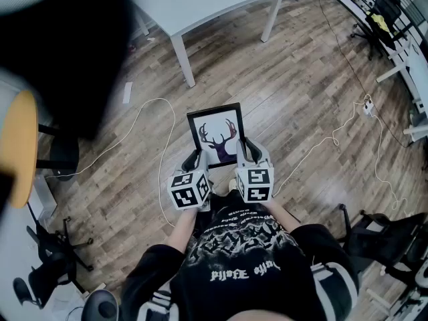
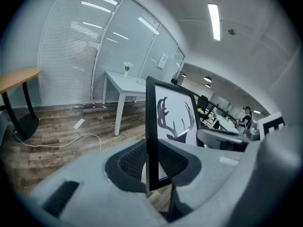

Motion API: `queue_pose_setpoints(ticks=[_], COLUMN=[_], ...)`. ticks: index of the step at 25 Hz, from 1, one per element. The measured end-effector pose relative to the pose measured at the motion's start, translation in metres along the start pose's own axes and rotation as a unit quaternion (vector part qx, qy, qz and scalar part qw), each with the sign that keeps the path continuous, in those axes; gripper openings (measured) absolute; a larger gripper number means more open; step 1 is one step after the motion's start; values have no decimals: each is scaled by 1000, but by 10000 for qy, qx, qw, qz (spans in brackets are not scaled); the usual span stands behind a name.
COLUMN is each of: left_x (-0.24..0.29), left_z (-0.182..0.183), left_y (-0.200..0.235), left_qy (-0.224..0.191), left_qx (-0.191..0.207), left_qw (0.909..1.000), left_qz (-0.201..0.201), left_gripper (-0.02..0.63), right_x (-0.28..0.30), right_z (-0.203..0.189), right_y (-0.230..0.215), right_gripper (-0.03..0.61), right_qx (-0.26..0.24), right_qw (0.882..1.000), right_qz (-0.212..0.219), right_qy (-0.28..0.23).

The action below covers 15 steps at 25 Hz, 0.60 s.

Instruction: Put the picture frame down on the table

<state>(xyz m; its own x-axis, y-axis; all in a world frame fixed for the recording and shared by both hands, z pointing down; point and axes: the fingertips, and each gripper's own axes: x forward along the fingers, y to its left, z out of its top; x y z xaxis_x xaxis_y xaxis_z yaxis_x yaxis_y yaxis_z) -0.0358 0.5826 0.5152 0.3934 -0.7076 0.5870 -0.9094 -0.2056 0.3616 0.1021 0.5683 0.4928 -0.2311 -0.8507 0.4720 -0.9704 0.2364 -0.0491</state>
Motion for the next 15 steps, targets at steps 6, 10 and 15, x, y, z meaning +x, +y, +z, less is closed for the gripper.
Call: queue_pose_setpoints(ticks=[6,10,15], left_x=[-4,-9,-12], left_z=[5,9,13], left_y=[17,29,50], left_qy=[-77,-110,-98], left_qx=[-42,54,190], left_qw=[9999,9998,9997], left_qz=[-55,-124,-116], left_gripper=[83,84,84], right_x=[7,10,21], right_z=[7,7,5], right_y=[17,30,48], right_gripper=[66,66,66], right_qx=[-68,13,70], right_qw=[9999,9999,10000], right_qz=[-6,-54,-71], right_qy=[-83,-88,0])
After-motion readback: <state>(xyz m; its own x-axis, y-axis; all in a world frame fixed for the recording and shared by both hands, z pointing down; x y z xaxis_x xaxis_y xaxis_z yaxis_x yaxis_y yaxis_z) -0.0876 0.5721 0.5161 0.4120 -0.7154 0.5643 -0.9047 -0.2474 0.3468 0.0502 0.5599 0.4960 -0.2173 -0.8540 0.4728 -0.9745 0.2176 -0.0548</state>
